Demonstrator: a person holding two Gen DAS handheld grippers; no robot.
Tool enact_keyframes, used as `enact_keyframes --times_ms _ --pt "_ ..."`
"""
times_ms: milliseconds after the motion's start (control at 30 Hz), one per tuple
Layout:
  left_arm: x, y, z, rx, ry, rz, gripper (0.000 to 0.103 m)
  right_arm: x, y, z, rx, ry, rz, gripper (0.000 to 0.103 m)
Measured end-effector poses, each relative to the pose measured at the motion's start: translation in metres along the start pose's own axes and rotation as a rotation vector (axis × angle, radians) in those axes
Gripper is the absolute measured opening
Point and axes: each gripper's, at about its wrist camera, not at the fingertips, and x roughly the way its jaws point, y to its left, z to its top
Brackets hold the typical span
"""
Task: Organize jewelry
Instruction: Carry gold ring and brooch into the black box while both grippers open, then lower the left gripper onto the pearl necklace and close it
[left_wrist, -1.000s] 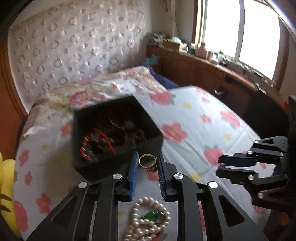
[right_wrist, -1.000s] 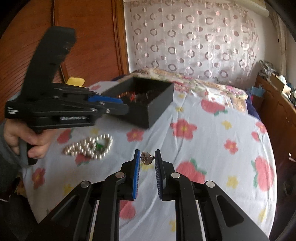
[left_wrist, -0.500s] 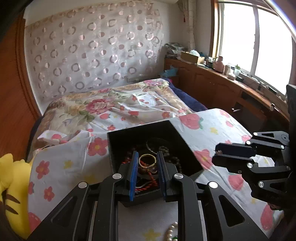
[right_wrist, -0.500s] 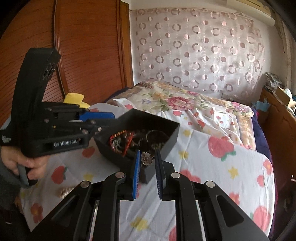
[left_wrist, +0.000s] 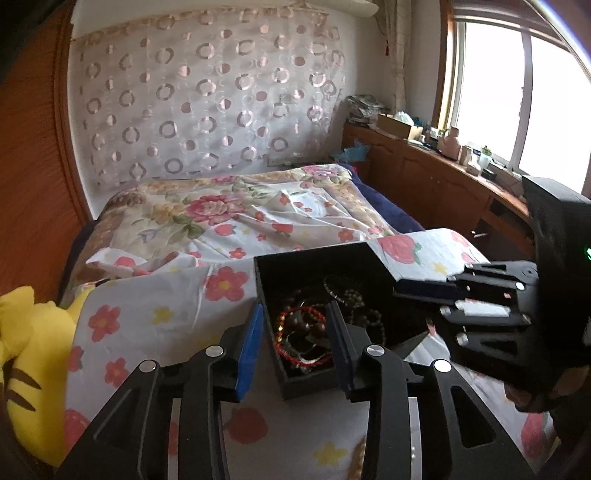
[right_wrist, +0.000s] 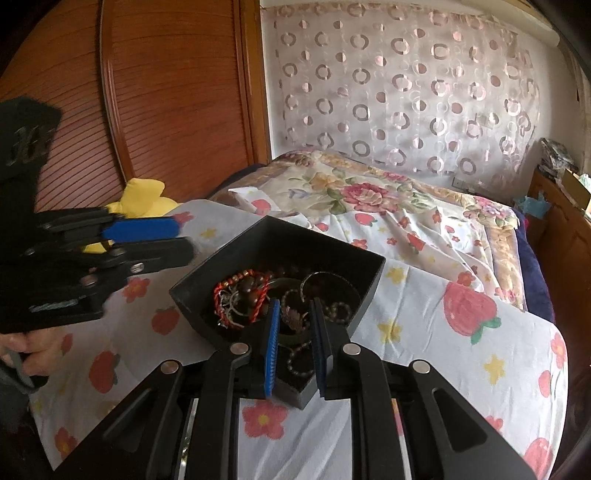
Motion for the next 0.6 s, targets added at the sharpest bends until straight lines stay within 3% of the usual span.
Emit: enact_keyframes --times_ms 133,367,600 --pt "-0.007 0.002 -0.016 -0.003 0.025 -0.001 0.038 -0.004 -0.001 0.002 0.003 -0.012 -0.008 0.029" --pt "-0.017 0.003 -0.052 -0.02 0.084 -0.023 0.038 -0.018 0.0 -0.001 0.016 -0.031 -0.008 0.03" --pt "-0.027 -0.007 -0.086 -0.004 0.143 -0.062 0.038 -0.038 0.019 -0.034 -0.017 -0.003 -0.004 0.03"
